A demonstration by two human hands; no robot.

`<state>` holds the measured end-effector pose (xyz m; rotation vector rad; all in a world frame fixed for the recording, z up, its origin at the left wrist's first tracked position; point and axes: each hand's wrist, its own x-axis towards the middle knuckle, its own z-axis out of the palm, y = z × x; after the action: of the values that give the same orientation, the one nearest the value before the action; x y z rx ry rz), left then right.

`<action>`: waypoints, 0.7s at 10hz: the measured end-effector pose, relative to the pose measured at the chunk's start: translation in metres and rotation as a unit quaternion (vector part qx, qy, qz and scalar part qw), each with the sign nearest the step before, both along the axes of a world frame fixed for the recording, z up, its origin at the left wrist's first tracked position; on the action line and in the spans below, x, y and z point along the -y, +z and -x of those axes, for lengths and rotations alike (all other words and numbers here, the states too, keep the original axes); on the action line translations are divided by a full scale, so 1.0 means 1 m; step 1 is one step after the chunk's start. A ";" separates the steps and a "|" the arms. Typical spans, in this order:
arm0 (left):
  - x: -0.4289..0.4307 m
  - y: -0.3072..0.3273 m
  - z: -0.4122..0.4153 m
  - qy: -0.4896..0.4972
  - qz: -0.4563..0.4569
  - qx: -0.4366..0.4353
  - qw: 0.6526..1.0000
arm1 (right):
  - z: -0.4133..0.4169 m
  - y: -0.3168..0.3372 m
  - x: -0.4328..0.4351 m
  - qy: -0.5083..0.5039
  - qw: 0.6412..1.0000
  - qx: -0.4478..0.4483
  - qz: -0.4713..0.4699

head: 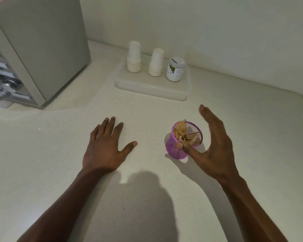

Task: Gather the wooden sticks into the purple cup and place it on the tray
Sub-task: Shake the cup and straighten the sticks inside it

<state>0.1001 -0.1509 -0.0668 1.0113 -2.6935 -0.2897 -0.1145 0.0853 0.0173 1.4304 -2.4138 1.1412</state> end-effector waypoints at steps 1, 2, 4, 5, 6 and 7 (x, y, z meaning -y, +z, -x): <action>0.000 0.000 0.000 0.000 0.000 0.000 1.000 | -0.002 -0.015 0.000 -0.054 0.987 0.145 0.045; 0.000 0.000 0.000 -0.002 0.001 0.000 1.000 | -0.011 -0.031 0.010 -0.032 0.976 0.208 0.055; 0.000 0.000 0.000 -0.003 0.000 0.004 1.000 | 0.006 -0.029 0.016 -0.055 0.941 0.275 0.189; 0.000 0.001 -0.001 -0.004 -0.001 0.004 1.000 | 0.018 -0.025 0.012 0.007 0.968 0.206 0.142; 0.000 0.001 0.000 -0.004 0.002 0.007 1.000 | 0.028 -0.017 0.009 0.031 0.966 0.214 0.141; 0.000 0.001 0.000 -0.004 -0.001 0.004 1.000 | 0.030 -0.013 0.009 0.052 0.966 0.214 0.135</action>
<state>0.1002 -0.1510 -0.0658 1.0034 -2.7051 -0.2914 -0.1443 0.0762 0.0039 1.3484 -2.3234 1.8913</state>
